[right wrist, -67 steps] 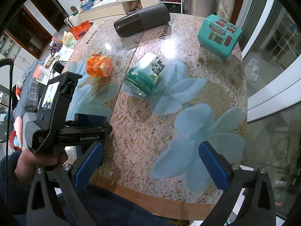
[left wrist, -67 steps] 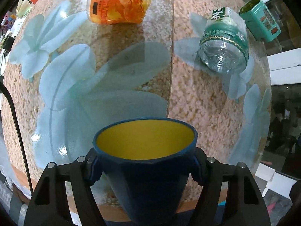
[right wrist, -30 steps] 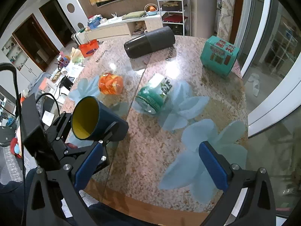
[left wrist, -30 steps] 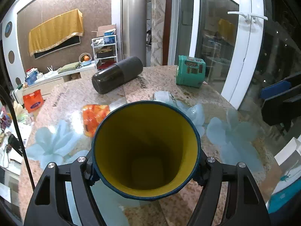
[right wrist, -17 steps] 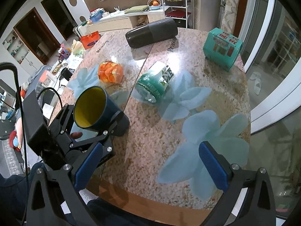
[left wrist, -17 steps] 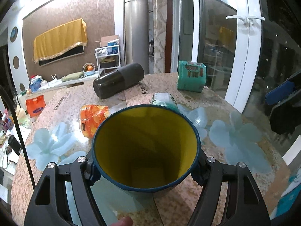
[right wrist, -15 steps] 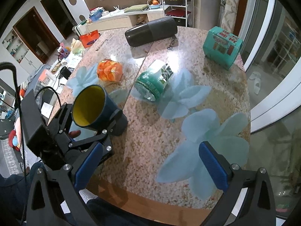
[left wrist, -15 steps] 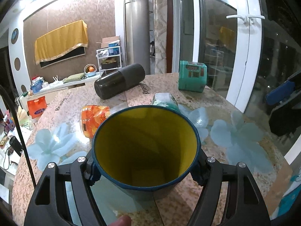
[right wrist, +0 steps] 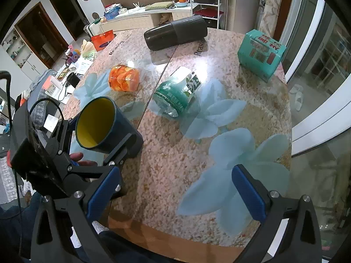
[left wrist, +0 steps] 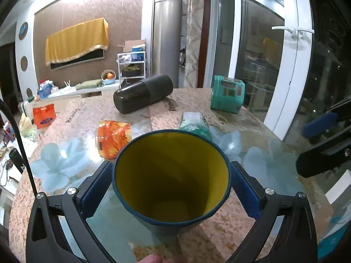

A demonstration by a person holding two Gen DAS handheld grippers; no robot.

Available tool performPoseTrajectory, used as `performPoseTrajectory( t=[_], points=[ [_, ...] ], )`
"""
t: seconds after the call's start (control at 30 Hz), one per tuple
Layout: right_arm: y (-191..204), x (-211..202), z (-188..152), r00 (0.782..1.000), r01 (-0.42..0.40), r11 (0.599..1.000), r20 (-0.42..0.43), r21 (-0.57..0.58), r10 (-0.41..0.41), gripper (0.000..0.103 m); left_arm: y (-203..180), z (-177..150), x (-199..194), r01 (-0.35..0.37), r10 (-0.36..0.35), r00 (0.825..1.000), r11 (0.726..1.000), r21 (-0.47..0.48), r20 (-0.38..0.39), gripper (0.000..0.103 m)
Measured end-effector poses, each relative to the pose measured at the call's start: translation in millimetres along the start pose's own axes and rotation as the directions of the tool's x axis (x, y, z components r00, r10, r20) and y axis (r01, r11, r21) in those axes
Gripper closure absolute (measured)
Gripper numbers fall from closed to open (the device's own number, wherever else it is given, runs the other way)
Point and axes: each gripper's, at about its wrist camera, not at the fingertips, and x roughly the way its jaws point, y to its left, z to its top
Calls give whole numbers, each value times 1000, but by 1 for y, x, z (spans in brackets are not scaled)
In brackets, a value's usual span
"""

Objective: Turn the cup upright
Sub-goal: 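Rotate the blue cup opening upward with the left gripper and lower it, then set the cup upright on the table and open the left gripper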

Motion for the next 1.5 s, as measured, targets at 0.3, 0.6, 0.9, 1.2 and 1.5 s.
performPoseTrajectory(
  t=[0.3,0.6,0.9,1.2,1.5],
  points=[
    [6,-10,6,999,-13,1000,34,-12,13,1,4,13,-21,70,-70,997,998,-6,-39,0],
    [22,-36,10,994,-57,998,93,-5,57,1,21,49,-54,44,-44,996,999,2,-83,0],
    [45,-67,23,980,-62,997,193,42,53,1,33,98,-83,102,-93,991,991,90,-101,0],
    [76,-108,41,945,-80,994,322,74,52,1,80,135,-95,196,-178,968,976,91,-180,0],
    [112,-104,54,942,10,994,332,108,-46,1,105,165,-109,219,-194,964,968,125,-184,0]
  ],
)
